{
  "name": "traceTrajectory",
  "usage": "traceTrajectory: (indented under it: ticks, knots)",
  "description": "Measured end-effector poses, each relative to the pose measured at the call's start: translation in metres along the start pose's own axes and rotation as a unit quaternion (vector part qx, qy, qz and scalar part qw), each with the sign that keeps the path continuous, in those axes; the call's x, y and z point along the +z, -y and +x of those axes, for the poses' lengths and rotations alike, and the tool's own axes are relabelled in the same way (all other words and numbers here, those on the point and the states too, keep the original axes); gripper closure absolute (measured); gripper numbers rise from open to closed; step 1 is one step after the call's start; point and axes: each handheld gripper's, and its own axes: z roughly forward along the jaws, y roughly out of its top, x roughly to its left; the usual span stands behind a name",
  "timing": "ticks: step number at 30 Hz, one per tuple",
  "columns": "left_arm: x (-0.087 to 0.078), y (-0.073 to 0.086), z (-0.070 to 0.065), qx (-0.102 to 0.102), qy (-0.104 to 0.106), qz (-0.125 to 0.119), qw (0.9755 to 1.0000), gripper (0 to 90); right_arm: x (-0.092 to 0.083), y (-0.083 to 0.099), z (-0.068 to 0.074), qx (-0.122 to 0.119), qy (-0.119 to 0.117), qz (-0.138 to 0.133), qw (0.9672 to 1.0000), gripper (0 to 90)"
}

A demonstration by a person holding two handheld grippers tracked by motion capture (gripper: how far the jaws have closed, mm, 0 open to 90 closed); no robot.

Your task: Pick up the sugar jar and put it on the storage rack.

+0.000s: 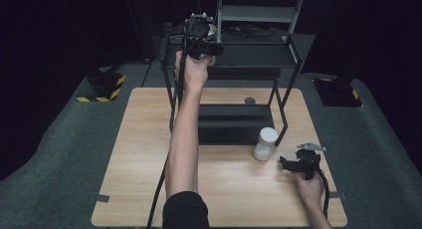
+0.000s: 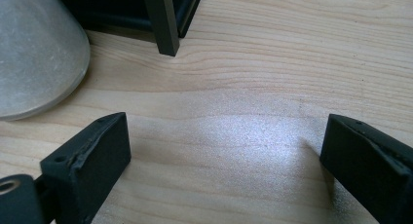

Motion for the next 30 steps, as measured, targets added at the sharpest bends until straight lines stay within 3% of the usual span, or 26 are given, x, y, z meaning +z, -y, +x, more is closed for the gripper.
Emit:
traceTrajectory:
  ticks: [5, 10, 15, 23, 30]
  knots:
    - [-0.001, -0.001, 0.000, 0.006, 0.001, 0.003, 1.0000, 30.2, 0.000, 0.000, 0.000, 0.000, 0.000, 0.000, 1.0000, 3.4]
    - [-0.001, 0.004, 0.003, 0.007, 0.001, 0.003, 1.0000, 12.4, 0.000, 0.000, 0.000, 0.000, 0.000, 0.000, 1.0000, 3.2]
    - [-0.005, 0.007, 0.001, 0.022, -0.007, 0.006, 0.9997, 5.4, 0.000, 0.000, 0.000, 0.001, 0.000, 0.001, 1.0000, 3.0]
    - [-0.017, 0.022, 0.014, 0.009, -0.002, -0.003, 1.0000, 2.4, 0.000, -0.001, 0.000, 0.001, 0.000, 0.001, 1.0000, 2.9]
    - [-0.026, 0.033, 0.019, 0.019, 0.007, -0.006, 0.9998, 2.7, 0.001, -0.001, 0.000, 0.002, 0.001, 0.001, 1.0000, 2.6]
